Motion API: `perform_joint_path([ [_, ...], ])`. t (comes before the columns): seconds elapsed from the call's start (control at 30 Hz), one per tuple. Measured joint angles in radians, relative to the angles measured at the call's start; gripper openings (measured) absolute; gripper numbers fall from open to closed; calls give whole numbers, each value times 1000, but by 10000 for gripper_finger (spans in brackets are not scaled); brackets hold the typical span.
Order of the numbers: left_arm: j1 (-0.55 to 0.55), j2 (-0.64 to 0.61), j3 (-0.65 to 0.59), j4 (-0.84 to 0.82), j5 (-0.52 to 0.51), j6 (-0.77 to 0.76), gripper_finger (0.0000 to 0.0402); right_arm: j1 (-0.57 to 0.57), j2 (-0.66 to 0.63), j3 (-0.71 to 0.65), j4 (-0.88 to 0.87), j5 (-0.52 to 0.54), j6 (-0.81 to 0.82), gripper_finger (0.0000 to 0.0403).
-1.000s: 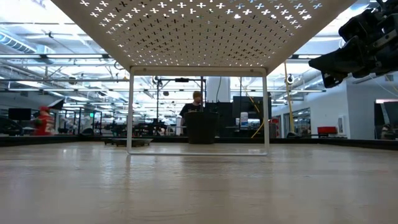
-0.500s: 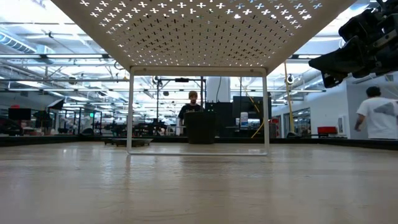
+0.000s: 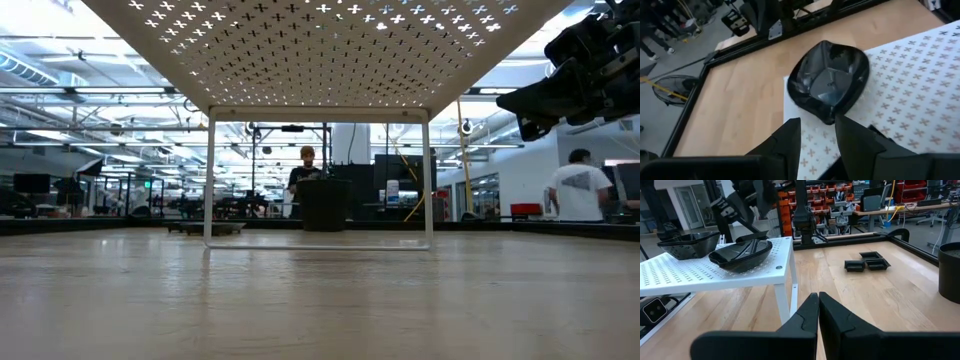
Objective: Pick & Place Mini shaped plates
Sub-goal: Stack the square plate on top of the square plate on the shelf
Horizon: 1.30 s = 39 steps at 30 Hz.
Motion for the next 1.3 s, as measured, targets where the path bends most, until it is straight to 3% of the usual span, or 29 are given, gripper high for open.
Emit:
perform_joint_path([
  [0.5, 12, 20, 0, -102, 8, -148, 127, 0, 0, 0, 0, 0, 0, 0],
  [0.93, -31, -64, 0, -85, 3, -129, 127, 0, 0, 0, 0, 0, 0, 0],
  [1.2, -68, -50, 1, -43, 185, -136, 127, 0, 0, 0, 0, 0, 0, 0],
  [1.3, -73, -26, 0, -48, 199, -137, 127, 0, 0, 0, 0, 0, 0, 0],
])
